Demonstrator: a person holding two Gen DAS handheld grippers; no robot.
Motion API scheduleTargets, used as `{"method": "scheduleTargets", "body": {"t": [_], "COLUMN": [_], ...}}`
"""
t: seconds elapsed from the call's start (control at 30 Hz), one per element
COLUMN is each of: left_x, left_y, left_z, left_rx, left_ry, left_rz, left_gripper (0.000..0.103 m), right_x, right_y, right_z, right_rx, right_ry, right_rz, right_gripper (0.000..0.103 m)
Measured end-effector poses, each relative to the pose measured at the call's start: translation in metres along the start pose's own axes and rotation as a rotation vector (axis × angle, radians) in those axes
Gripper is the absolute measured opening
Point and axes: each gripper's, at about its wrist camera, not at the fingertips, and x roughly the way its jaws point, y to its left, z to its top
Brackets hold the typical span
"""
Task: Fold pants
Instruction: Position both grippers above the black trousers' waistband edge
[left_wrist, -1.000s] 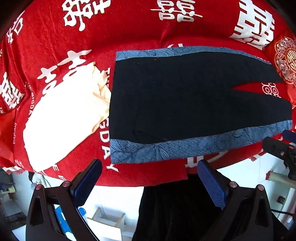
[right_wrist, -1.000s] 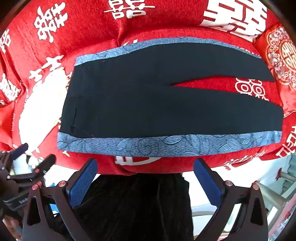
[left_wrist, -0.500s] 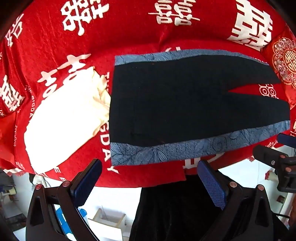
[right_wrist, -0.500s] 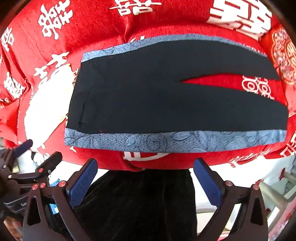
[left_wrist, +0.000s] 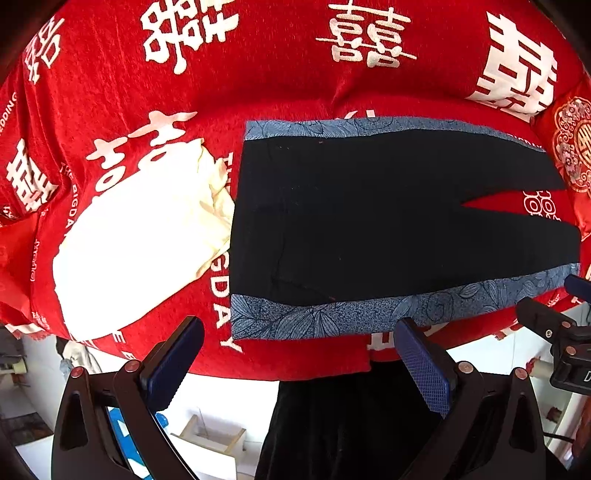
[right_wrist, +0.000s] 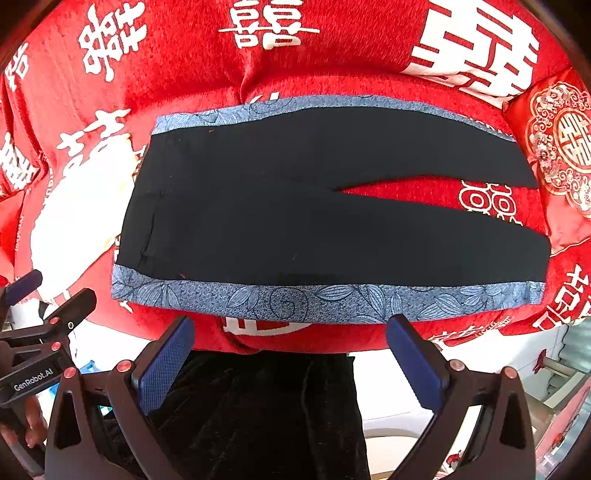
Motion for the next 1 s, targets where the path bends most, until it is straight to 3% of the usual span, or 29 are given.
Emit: {"method": "scheduleTargets", "body": {"t": [1.0], "left_x": [-0.0066], "left_y": [-0.0080], "left_z": [0.0067], "left_rx": [0.001], "left_ry": [-0.023], "left_rz": [0.048], "left_gripper": [0.103], "right_x": [-0.0065], "right_y": [-0.0034], "right_z": [0.0058], "right_rx": [-0.022], "right_ry": [-0.043], "right_rz": [-0.017], "right_gripper": [0.103]}}
